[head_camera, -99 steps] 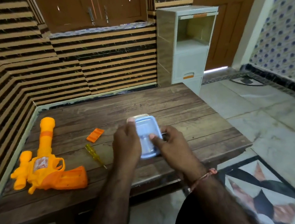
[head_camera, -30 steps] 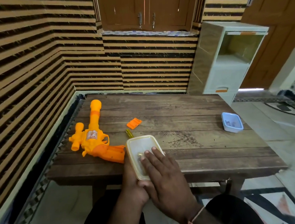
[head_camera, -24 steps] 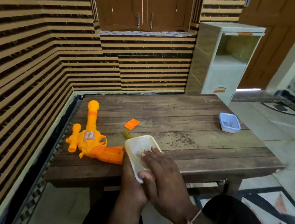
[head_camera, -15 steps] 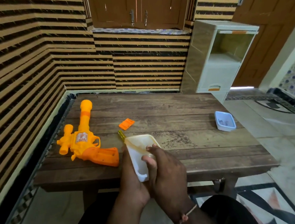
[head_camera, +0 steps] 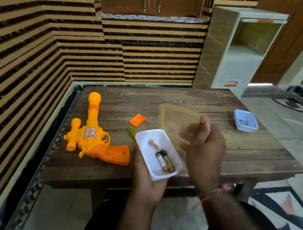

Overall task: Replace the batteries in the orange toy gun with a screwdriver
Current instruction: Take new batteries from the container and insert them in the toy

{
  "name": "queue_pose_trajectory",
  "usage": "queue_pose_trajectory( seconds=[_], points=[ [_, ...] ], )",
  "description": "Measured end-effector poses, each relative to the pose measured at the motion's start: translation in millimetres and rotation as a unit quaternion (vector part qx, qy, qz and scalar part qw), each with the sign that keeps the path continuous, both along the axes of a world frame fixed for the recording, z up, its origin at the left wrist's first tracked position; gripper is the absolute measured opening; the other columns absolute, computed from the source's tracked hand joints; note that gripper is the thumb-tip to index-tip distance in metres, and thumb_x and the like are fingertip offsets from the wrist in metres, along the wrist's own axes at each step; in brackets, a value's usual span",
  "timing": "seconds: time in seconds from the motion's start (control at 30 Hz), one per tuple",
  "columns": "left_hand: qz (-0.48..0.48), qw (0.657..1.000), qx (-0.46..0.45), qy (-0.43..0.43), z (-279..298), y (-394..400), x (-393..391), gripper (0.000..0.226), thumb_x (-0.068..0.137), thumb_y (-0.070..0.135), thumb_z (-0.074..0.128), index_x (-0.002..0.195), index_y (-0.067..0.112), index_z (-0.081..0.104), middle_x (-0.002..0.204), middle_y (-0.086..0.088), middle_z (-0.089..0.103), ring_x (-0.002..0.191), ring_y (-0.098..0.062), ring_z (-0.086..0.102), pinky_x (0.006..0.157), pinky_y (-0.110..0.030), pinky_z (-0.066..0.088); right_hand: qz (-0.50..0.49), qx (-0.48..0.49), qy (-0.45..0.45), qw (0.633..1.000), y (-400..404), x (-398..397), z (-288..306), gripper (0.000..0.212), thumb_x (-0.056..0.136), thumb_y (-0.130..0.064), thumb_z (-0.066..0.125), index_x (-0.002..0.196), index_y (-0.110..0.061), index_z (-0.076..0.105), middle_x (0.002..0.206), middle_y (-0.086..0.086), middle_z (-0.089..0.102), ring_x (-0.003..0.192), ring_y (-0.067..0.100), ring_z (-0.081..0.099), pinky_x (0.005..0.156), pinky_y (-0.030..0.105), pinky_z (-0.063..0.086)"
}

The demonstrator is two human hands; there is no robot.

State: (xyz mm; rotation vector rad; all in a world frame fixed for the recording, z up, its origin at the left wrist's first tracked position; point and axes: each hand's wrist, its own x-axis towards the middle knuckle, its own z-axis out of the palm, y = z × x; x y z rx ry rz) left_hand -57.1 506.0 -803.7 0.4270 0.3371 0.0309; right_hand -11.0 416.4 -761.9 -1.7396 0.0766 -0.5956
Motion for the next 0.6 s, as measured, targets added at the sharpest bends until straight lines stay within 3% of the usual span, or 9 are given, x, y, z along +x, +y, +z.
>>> queue_pose_trajectory(
  seconds=[0.07,0.13,0.23,0.33,0.47,0.6],
  points=[
    [-0.002,1.000,0.000,-0.013,4,2,-2,0.045,0.101,0.049,0.037,0.103,0.020,0.072,0.094,-0.004,0.073,0.084,-0.023,0.070,0.075,-0.040,0.057,0.011,0.118,0.067,0.991,-7,13,12,0.056,0.099,-0.058,0.033,0.080,-0.014,0.062,0.077,0.010,0.072,0.068,0.029,0.072,0.060,0.052,0.058],
    [-0.007,1.000,0.001,-0.026,6,3,-3,0.044,0.101,0.048,0.040,0.094,0.020,0.074,0.087,-0.004,0.072,0.078,-0.023,0.069,0.073,-0.039,0.056,0.019,0.218,0.124,0.968,-15,17,24,0.041,0.104,-0.040,0.035,0.088,-0.011,0.059,0.087,0.015,0.071,0.071,0.029,0.073,0.058,0.047,0.060],
    [0.003,1.000,-0.009,-0.021,8,3,-4,0.041,0.098,0.049,0.044,0.103,0.020,0.073,0.097,-0.007,0.069,0.090,-0.028,0.065,0.086,-0.047,0.050,0.044,0.338,0.208,0.917,-31,21,27,0.022,0.105,-0.021,0.033,0.110,-0.010,0.051,0.094,0.014,0.063,0.079,0.030,0.069,0.066,0.045,0.058],
    [0.020,0.999,-0.028,-0.031,7,6,-2,0.041,0.097,0.049,0.047,0.118,0.020,0.068,0.111,-0.010,0.065,0.107,-0.033,0.056,0.105,-0.057,0.037,0.053,0.403,0.292,0.866,-40,24,23,0.018,0.099,-0.011,0.037,0.110,-0.009,0.051,0.091,0.012,0.060,0.080,0.029,0.065,0.080,0.049,0.053],
    [0.014,0.999,-0.025,-0.034,3,10,2,0.055,0.098,0.052,0.044,0.139,0.016,0.056,0.124,-0.013,0.057,0.120,-0.038,0.046,0.110,-0.060,0.029,0.005,0.400,0.344,0.850,-37,38,15,0.020,0.093,-0.002,0.042,0.086,-0.010,0.059,0.076,0.008,0.062,0.062,0.020,0.058,0.059,0.031,0.047],
    [0.012,0.998,-0.044,-0.037,5,7,3,0.055,0.098,0.050,0.044,0.139,0.015,0.055,0.120,-0.012,0.061,0.120,-0.037,0.046,0.112,-0.060,0.027,0.036,0.374,0.363,0.853,-22,66,-4,0.021,0.086,0.002,0.042,0.081,-0.013,0.056,0.069,0.005,0.055,0.035,0.011,0.048,0.035,0.018,0.038]
  ],
)
